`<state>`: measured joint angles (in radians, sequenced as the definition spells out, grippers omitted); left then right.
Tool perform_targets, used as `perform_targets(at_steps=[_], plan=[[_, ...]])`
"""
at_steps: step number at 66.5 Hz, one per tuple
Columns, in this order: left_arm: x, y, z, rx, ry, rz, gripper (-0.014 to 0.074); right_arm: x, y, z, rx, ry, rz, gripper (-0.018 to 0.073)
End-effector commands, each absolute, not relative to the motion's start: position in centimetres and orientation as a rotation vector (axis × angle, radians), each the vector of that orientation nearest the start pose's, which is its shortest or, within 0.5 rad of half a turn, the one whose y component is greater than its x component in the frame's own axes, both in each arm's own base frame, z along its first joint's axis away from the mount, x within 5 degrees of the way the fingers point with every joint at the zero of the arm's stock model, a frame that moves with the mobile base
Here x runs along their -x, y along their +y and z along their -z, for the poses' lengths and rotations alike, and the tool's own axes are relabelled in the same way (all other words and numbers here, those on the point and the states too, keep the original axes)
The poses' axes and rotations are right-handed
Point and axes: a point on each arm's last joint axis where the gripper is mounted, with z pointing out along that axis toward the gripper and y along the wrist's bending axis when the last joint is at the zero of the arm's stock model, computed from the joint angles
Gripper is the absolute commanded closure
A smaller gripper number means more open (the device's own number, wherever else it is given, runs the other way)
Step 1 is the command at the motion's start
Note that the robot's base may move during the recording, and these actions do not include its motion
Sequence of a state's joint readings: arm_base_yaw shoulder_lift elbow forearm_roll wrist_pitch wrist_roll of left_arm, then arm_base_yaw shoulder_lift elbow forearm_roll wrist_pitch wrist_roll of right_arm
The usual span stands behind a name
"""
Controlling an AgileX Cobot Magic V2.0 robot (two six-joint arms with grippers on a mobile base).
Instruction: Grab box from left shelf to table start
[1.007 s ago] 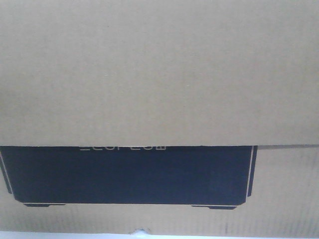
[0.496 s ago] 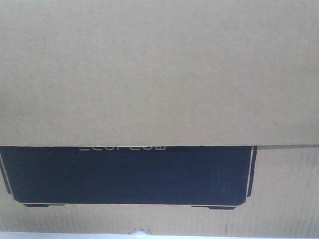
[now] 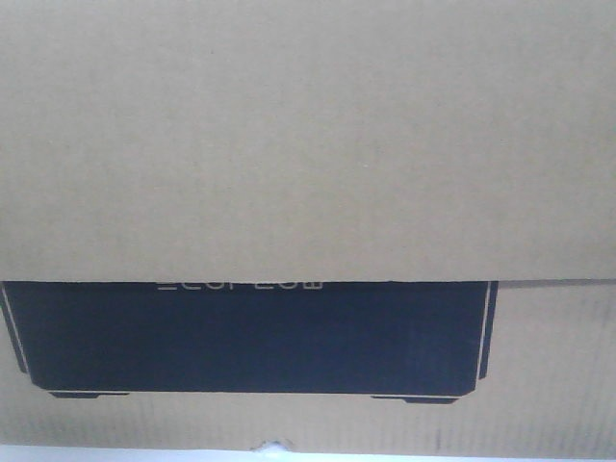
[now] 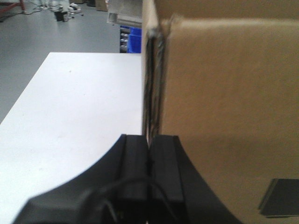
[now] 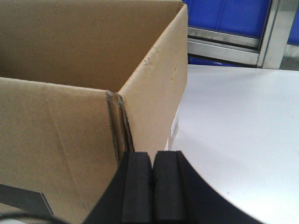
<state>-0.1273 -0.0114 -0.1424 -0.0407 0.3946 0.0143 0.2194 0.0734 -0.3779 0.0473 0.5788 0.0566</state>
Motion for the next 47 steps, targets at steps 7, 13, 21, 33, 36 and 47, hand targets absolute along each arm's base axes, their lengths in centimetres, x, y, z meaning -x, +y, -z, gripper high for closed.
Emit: perform_targets(at_steps=[7,13,21,33,36,47], plan=[[-5.4,-0.6,-21.0,-0.056,1.512,0.112,0.0689,-3.3,0.9,-29.7,0.122,1.652,-0.240,0.0501],[-5.5,-0.5,-20.4,-0.040,1.505,0.096,0.0689,-3.3,0.9,-29.7,0.122,1.652,-0.240,0.0501],[-5.5,-0.4,-20.4,-0.035,1.495,0.092,0.0689,-3.3,0.9,-29.7,0.122,1.652,-0.240,0.0501],[-5.5,-0.4,-20.4,-0.035,1.495,0.092,0.0689,-3.3,0.9,-29.7,0.122,1.654,-0.240,0.0501],[-5.5,-0.4,-20.4,-0.035,1.495,0.092,0.0689,-3.3,0.9,-29.7,0.122,1.654,-0.240,0.0501],[-5.5,-0.4,-20.4,-0.035,1.495,0.092,0.0689,-3.3,0.9,-29.7,0.122,1.654,-0.240,0.0501]])
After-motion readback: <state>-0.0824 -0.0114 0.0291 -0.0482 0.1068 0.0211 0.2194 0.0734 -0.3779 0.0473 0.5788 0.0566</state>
